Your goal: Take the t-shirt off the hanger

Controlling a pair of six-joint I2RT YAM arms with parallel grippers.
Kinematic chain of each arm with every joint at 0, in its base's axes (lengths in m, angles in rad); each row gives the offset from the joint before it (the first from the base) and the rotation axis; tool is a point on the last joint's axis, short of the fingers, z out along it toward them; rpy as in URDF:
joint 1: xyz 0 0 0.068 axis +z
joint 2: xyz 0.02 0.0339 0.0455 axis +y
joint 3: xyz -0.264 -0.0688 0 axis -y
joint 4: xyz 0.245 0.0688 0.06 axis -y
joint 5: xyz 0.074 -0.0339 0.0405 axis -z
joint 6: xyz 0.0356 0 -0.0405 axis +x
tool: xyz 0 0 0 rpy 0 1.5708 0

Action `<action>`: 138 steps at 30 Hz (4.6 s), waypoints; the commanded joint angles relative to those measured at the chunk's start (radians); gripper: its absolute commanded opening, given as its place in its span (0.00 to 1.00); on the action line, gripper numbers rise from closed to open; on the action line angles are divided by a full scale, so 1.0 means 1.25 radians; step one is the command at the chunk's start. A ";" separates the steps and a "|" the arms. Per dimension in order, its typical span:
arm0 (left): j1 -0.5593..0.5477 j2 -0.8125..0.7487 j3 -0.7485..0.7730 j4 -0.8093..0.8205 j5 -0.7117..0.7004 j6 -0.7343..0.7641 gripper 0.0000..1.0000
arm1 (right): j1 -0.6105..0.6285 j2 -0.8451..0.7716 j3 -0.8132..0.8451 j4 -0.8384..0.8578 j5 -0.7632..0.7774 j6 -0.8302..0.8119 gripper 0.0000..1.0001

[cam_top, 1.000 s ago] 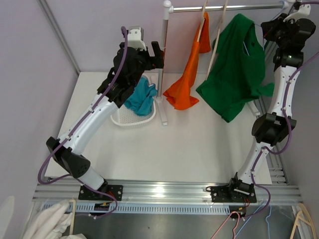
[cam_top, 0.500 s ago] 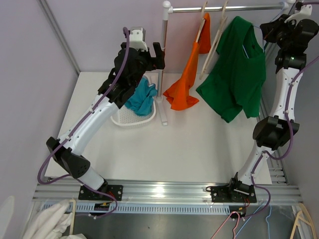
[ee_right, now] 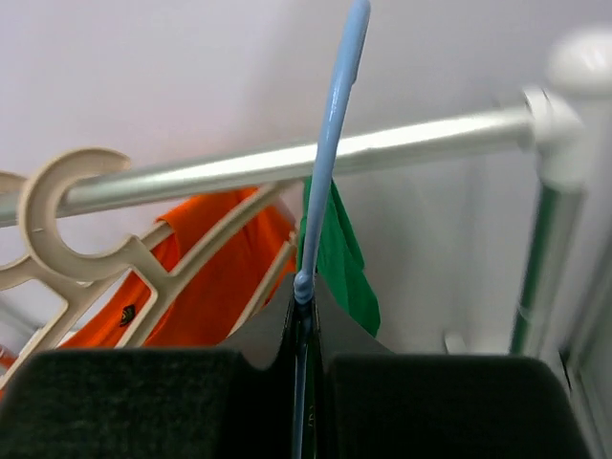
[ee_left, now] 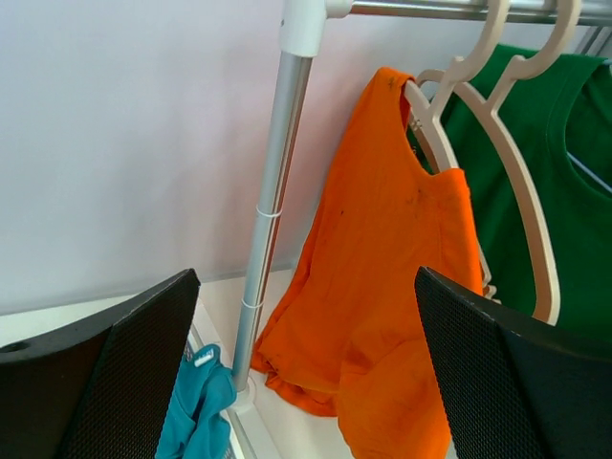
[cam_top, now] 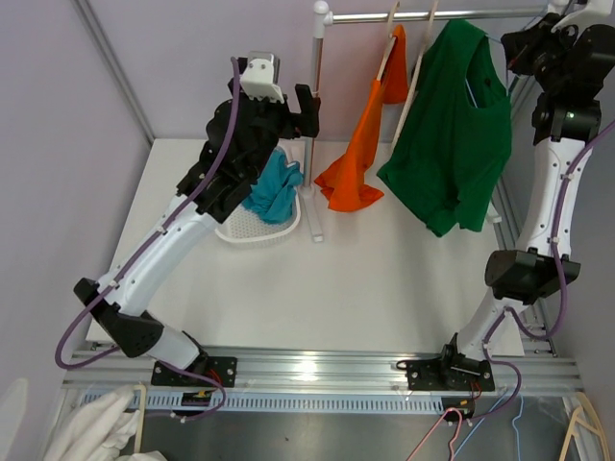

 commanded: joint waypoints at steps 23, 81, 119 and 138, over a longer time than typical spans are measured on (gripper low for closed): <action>-0.647 -0.282 -0.551 0.337 -0.150 0.245 1.00 | 0.565 -0.573 -0.502 -0.497 1.159 0.377 0.00; -0.410 0.137 -0.287 0.073 0.063 -0.110 0.01 | 0.490 -0.584 -0.481 -0.451 0.731 0.228 0.00; 0.148 0.094 0.462 0.086 0.257 0.013 0.01 | 0.224 -0.178 -0.256 0.181 0.345 -0.168 0.00; 0.385 0.277 0.497 0.165 0.345 -0.139 0.01 | 0.207 0.027 -0.073 0.199 0.328 -0.189 0.00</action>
